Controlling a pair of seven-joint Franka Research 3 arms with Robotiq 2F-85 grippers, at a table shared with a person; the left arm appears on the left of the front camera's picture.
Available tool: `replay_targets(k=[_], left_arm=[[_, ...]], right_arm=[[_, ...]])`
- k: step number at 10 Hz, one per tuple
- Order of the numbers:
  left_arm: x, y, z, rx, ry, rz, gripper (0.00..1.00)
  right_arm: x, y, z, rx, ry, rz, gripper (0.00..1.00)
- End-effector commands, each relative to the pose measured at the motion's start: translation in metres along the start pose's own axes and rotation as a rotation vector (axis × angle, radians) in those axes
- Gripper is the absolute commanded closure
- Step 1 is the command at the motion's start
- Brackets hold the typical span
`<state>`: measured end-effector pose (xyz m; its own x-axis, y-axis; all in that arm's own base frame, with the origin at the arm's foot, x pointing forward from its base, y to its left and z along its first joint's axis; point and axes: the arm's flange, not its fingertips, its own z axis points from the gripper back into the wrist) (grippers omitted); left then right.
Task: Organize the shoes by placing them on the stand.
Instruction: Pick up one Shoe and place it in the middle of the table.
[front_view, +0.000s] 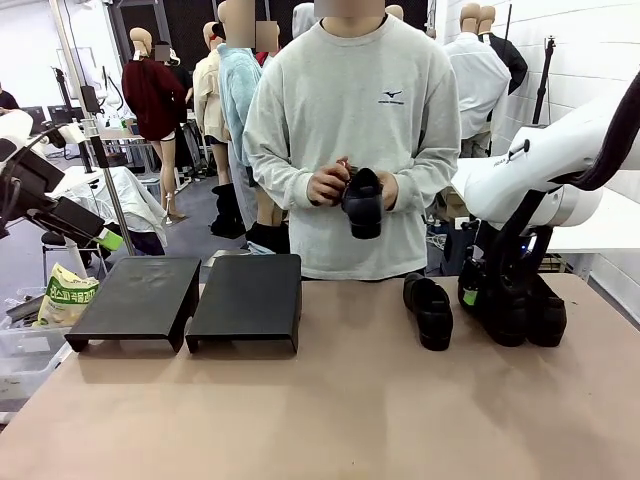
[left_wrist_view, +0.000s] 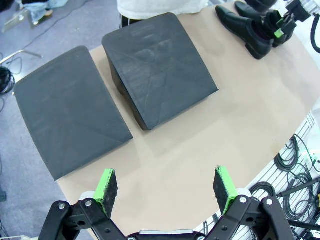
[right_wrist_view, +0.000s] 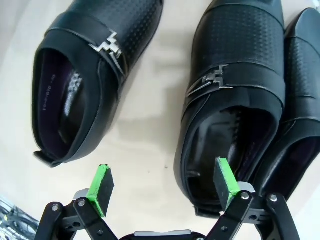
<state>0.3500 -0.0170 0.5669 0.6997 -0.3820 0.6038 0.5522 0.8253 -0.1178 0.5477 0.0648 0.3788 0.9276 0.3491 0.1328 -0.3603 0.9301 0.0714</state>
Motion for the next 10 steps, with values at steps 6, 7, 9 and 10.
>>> replay_targets(k=[6, 7, 9, 10], left_arm=[[0.0, 0.002, 0.001, -0.006, -0.002, -0.001, 0.0], [0.0, 0.002, 0.001, -0.006, -0.002, -0.001, 0.0], [0.0, 0.002, 0.001, -0.006, -0.002, -0.001, 0.0], [0.0, 0.002, 0.001, -0.006, -0.002, -0.001, 0.0]], right_arm=[[0.011, 0.002, -0.008, -0.103, 0.012, -0.037, 0.13], [0.012, 0.003, -0.009, -0.134, 0.014, -0.053, 0.13], [0.017, 0.006, -0.018, -0.2, 0.033, -0.082, 0.13], [0.02, 0.008, -0.023, -0.206, 0.041, -0.081, 0.13]])
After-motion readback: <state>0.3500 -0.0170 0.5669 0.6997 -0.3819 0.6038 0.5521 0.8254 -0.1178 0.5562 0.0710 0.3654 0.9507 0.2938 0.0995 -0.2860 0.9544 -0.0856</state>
